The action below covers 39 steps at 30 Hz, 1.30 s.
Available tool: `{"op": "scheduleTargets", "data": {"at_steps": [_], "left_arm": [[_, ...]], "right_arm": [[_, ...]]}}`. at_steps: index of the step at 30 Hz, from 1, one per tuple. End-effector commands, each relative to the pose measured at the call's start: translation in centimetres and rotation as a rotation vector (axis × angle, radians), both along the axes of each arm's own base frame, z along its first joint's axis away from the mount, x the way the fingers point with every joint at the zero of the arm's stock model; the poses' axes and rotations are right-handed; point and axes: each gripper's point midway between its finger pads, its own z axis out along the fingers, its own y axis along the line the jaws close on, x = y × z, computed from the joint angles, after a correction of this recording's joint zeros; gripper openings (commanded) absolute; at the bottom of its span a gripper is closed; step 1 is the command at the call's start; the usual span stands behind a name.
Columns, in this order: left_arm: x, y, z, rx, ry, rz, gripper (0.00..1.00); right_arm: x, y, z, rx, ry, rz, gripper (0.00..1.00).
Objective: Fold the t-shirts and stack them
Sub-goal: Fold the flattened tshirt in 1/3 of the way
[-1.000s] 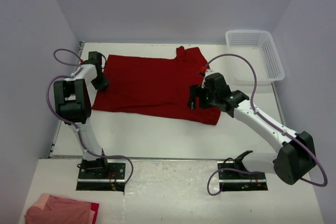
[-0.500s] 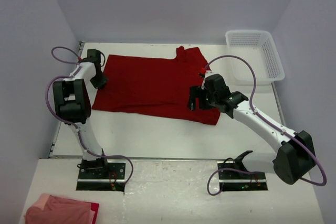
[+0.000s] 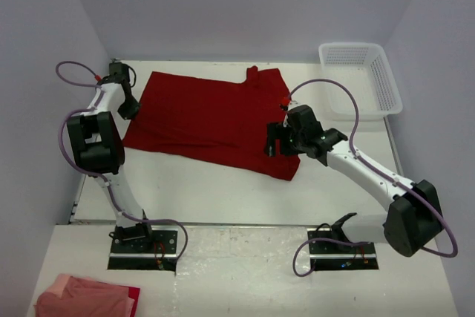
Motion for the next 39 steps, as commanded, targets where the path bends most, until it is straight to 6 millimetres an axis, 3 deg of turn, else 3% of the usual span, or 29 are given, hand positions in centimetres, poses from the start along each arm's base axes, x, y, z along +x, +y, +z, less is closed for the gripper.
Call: {"op": "scheduleTargets", "data": {"at_steps": [1, 3, 6, 7, 8, 9, 10, 11, 12, 13, 14, 16, 17, 20, 21, 22, 24, 26, 32, 34, 39], "left_arm": [[1.1, 1.4, 0.4, 0.021, -0.019, 0.043, 0.00], [1.3, 1.6, -0.3, 0.020, -0.004, 0.045, 0.00], [1.7, 1.7, -1.2, 0.001, 0.015, 0.046, 0.13], [1.8, 1.8, -1.1, 0.000, 0.015, 0.052, 0.33], [1.7, 1.6, -1.0, -0.003, 0.015, 0.057, 0.44], [1.6, 1.6, -0.6, 0.000, 0.001, 0.062, 0.53], [1.0, 1.4, -0.8, 0.002, 0.005, 0.076, 0.65], [1.0, 1.1, 0.8, 0.022, -0.031, 0.079, 0.66], [0.6, 1.3, 1.7, 0.071, -0.042, 0.091, 0.70], [-0.2, 1.0, 1.8, 0.095, -0.039, 0.103, 0.75], [0.1, 0.0, 4.3, 0.125, -0.107, 0.086, 0.76], [-0.7, -0.3, 5.7, 0.172, -0.133, 0.105, 0.76], [-0.7, -1.0, 7.5, 0.175, -0.186, 0.097, 0.75], [-0.8, -3.1, 8.0, 0.108, -0.232, 0.032, 0.66], [-0.9, -3.6, 7.8, 0.092, -0.229, 0.019, 0.59], [-0.9, -3.9, 7.8, 0.078, -0.229, 0.006, 0.33], [-1.1, -4.4, 7.5, 0.052, -0.225, -0.011, 0.03], [-0.8, -5.5, 6.9, 0.006, -0.232, -0.050, 0.00], [-0.8, -8.6, 2.2, -0.159, -0.149, -0.143, 0.00], [-0.5, -9.2, 0.8, -0.191, -0.122, -0.161, 0.00], [0.3, -9.5, -0.3, -0.210, -0.106, -0.174, 0.00]], "right_arm": [[0.6, 0.0, -0.5, -0.009, 0.000, -0.022, 0.82], [0.8, 0.1, -1.0, -0.015, 0.009, -0.024, 0.82], [1.2, 0.4, -2.0, -0.032, 0.035, -0.021, 0.75], [1.3, 0.5, -2.3, -0.037, 0.044, -0.021, 0.65], [1.8, 0.6, -2.9, -0.049, 0.055, -0.025, 0.25], [2.0, 0.7, -3.2, -0.057, 0.061, -0.029, 0.02], [2.7, 1.0, -2.9, -0.055, 0.057, -0.032, 0.00], [3.0, 1.3, -3.2, -0.061, 0.066, -0.028, 0.00], [3.2, 1.5, -4.3, -0.073, 0.094, -0.024, 0.00], [4.0, 2.1, -4.0, -0.064, 0.086, -0.023, 0.00], [4.3, 2.4, -4.1, -0.065, 0.094, -0.023, 0.00], [4.6, 3.4, -5.0, -0.050, 0.134, 0.001, 0.00], [5.3, 4.2, -4.5, -0.028, 0.126, 0.007, 0.00], [6.0, 5.9, -4.5, 0.022, 0.147, 0.036, 0.00], [6.0, 6.4, -4.6, 0.041, 0.162, 0.048, 0.00], [6.5, 6.9, -4.8, 0.047, 0.171, 0.055, 0.00], [6.5, 7.5, -5.2, 0.058, 0.192, 0.068, 0.00], [6.6, 8.1, -5.6, 0.072, 0.214, 0.084, 0.00], [6.1, 9.3, -6.3, 0.130, 0.259, 0.114, 0.00], [5.9, 9.3, -6.6, 0.132, 0.268, 0.114, 0.00], [5.3, 9.7, -8.0, 0.142, 0.310, 0.133, 0.00]]}}
